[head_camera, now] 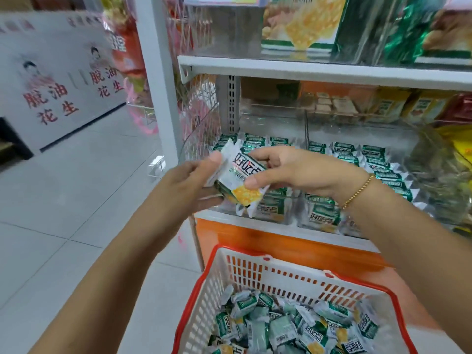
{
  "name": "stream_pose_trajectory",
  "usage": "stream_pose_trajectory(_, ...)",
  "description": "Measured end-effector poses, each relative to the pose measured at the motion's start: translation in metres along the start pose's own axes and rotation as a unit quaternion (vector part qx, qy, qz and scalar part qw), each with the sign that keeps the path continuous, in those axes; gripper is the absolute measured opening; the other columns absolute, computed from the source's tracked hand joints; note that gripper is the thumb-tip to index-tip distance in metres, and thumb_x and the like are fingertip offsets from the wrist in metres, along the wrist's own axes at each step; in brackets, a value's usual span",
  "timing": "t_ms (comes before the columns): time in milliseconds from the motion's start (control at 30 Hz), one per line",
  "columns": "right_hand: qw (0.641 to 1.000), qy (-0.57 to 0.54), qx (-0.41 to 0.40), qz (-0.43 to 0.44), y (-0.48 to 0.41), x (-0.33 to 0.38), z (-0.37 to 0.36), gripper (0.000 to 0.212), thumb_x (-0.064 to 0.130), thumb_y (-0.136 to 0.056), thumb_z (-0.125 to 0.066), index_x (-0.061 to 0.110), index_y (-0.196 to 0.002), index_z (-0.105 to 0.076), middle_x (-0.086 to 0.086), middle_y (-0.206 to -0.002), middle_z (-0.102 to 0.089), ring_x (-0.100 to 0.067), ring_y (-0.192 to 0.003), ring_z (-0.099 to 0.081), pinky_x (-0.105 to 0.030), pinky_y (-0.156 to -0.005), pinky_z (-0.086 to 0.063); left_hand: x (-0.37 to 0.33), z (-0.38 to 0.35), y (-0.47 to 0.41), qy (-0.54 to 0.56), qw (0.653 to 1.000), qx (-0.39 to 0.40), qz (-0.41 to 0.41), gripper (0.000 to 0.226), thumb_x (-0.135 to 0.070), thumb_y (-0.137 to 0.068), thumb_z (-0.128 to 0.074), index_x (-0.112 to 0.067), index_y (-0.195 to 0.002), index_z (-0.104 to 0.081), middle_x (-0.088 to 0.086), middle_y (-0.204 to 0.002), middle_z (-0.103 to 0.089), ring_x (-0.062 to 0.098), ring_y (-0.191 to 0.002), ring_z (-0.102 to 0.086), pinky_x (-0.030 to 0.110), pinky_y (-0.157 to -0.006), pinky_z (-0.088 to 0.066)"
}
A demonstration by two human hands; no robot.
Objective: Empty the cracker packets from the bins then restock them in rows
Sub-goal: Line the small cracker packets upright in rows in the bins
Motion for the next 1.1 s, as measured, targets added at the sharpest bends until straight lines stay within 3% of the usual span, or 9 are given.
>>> stream_pose_trajectory(67,0.999,-0.027,-0.032,-0.014,-0.032,0.000,0.011,0.051,0.024,-0.077,-0.078,0.003,-0.117,-0.055,-0.013,-0.119,-0.061,-0.016,-0.095,-0.061,-0.024,-0.075,-0.052,0.007,0.021,-0.015,-0.102,0.991,-0.077,-0.036,0.049,-0.054,-0.078,-0.067,-0.016,-0.107,-0.065,-0.002,-0.102,-0.071,0.014,-0.095,-0.068,0.035,-0.088,-0.052)
stream_pose_trajectory(200,0.989,-0.110,-0.019,-0.091,-0.092,-0.010,0.016,0.024,0.016,-0.089,-0.064,0.000,-0.106,-0.060,-0.017,-0.108,-0.061,-0.017,-0.087,-0.066,-0.019,-0.066,-0.057,0.032,0.043,-0.035,-0.412,0.895,-0.150,-0.083,0.039,-0.041,-0.092,-0.053,-0.017,-0.122,-0.062,0.000,-0.124,-0.061,0.018,-0.110,-0.058,0.028,-0.089,-0.041)
stream_pose_trajectory(433,0.966,-0.205,0.058,-0.144,-0.142,-0.020,0.007,0.019,0.015,-0.095,-0.056,0.006,-0.110,-0.060,-0.008,-0.102,-0.069,-0.020,-0.093,-0.067,-0.033,-0.090,-0.054,0.050,0.049,-0.050,-0.468,0.874,-0.097,-0.083,0.047,-0.033,-0.092,-0.056,-0.023,-0.137,-0.047,-0.003,-0.137,-0.045,0.020,-0.107,-0.057,0.025,-0.090,-0.041)
stream_pose_trajectory(567,0.968,-0.183,0.065,-0.159,-0.145,-0.025,0.007,0.015,0.010,-0.094,-0.057,0.001,-0.106,-0.062,-0.011,-0.102,-0.069,-0.018,-0.087,-0.068,-0.036,-0.088,-0.054,0.050,0.051,-0.059,-0.437,0.888,-0.111,-0.086,0.041,-0.027,-0.090,-0.060,-0.020,-0.130,-0.055,0.000,-0.129,-0.051,0.019,-0.109,-0.058,0.030,-0.094,-0.047)
stream_pose_trajectory(667,0.982,-0.107,0.055,-0.146,-0.143,-0.020,0.002,0.020,0.012,-0.093,-0.060,0.003,-0.111,-0.060,-0.006,-0.111,-0.064,-0.012,-0.089,-0.064,-0.028,-0.089,-0.054,0.049,0.051,-0.062,-0.433,0.890,-0.115,-0.090,0.036,-0.024,-0.089,-0.060,-0.021,-0.125,-0.060,0.000,-0.123,-0.052,0.018,-0.105,-0.060,0.029,-0.092,-0.048)
stream_pose_trajectory(767,0.988,0.084,0.010,-0.128,-0.141,-0.015,-0.003,0.063,0.026,-0.086,-0.069,0.000,-0.137,-0.042,-0.001,-0.134,-0.050,-0.014,-0.114,-0.054,-0.026,-0.097,-0.048,0.048,0.052,-0.063,-0.424,0.893,-0.119,-0.092,0.030,-0.022,-0.089,-0.062,-0.021,-0.118,-0.064,-0.001,-0.119,-0.053,0.019,-0.101,-0.062,0.028,-0.090,-0.049)
stream_pose_trajectory(833,0.973,0.206,-0.008,-0.101,-0.142,-0.015,-0.007,0.071,0.037,-0.081,-0.074,0.008,-0.140,-0.044,-0.004,-0.142,-0.047,-0.019,-0.122,-0.051,-0.028,-0.101,-0.044,0.048,0.051,-0.064,-0.421,0.894,-0.121,-0.091,0.028,-0.022,-0.088,-0.062,-0.021,-0.117,-0.065,-0.001,-0.119,-0.053,0.019,-0.100,-0.061,0.029,-0.091,-0.049)
stream_pose_trajectory(1033,0.925,0.376,-0.020,-0.050,-0.149,-0.018,-0.017,0.061,0.041,-0.081,-0.073,0.009,-0.130,-0.054,0.001,-0.106,-0.054,-0.014,-0.088,-0.050,-0.019,-0.061,-0.040,0.047,0.051,-0.064,-0.431,0.889,-0.122,-0.092,0.030,-0.023,-0.089,-0.061,-0.019,-0.118,-0.064,0.000,-0.122,-0.053,0.019,-0.100,-0.062,0.031,-0.091,-0.050)
stream_pose_trajectory(1100,0.925,0.375,0.013,-0.059,-0.151,-0.015,-0.011,0.063,0.045,-0.083,-0.070,0.003,-0.127,-0.056,-0.008,-0.116,-0.060,-0.021,-0.093,-0.058,-0.029,-0.077,-0.051,0.047,0.051,-0.064,-0.434,0.888,-0.123,-0.091,0.030,-0.023,-0.089,-0.062,-0.020,-0.118,-0.064,0.000,-0.122,-0.053,0.019,-0.100,-0.062,0.031,-0.091,-0.050)
Point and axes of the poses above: each hand's wrist, its own y-axis away from the middle knuckle, its own z-axis out of the back of the hand, x = y × z, the point moved 1 cm from there along -y, towards the middle knuckle
